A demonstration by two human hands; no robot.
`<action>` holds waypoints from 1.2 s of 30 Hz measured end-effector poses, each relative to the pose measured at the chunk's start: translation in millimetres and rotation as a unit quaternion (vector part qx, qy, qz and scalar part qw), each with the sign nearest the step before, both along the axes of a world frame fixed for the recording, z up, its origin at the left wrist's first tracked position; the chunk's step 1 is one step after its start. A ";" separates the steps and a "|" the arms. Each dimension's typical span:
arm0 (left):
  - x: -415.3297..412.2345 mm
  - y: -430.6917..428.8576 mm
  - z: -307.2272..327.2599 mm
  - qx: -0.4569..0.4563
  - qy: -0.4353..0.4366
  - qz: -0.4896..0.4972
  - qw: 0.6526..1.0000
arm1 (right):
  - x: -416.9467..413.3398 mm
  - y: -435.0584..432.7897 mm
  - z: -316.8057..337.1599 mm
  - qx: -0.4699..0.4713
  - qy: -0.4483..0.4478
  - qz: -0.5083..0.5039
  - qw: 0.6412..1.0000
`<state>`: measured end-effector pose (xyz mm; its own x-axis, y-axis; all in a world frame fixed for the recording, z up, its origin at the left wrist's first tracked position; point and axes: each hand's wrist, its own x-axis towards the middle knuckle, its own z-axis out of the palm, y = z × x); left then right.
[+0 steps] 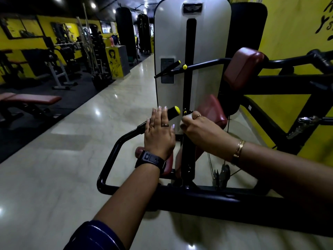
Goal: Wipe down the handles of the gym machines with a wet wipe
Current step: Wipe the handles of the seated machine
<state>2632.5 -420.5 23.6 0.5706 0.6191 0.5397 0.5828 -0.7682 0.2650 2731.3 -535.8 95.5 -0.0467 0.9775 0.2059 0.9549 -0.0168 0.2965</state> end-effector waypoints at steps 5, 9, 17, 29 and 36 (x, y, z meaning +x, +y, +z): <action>0.7 0.7 -1.2 0.004 -0.005 0.000 1.000 | -6.1 -14.7 -12.3 0.012 0.117 -0.043 0.992; 0.6 1.6 -1.3 -0.001 -0.003 -0.004 1.000 | -38.3 -33.8 -15.1 -0.021 0.216 -0.063 0.974; 1.8 1.9 -1.7 0.000 -0.004 -0.001 1.000 | -75.1 -48.5 -16.1 -0.062 0.121 -0.006 0.991; 0.6 1.3 -0.3 -0.001 -0.001 -0.004 1.000 | -7.0 -8.8 -1.9 0.031 0.080 -0.033 0.996; 1.0 0.6 -1.1 0.004 -0.004 -0.001 1.000 | -10.2 -16.1 -4.3 0.031 0.147 -0.058 0.987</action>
<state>2633.5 -419.9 22.5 0.5674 0.6144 0.5482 0.5801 -0.7708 0.2634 2721.1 -551.9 91.2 0.1362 0.9578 0.2532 0.9900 -0.1410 0.0009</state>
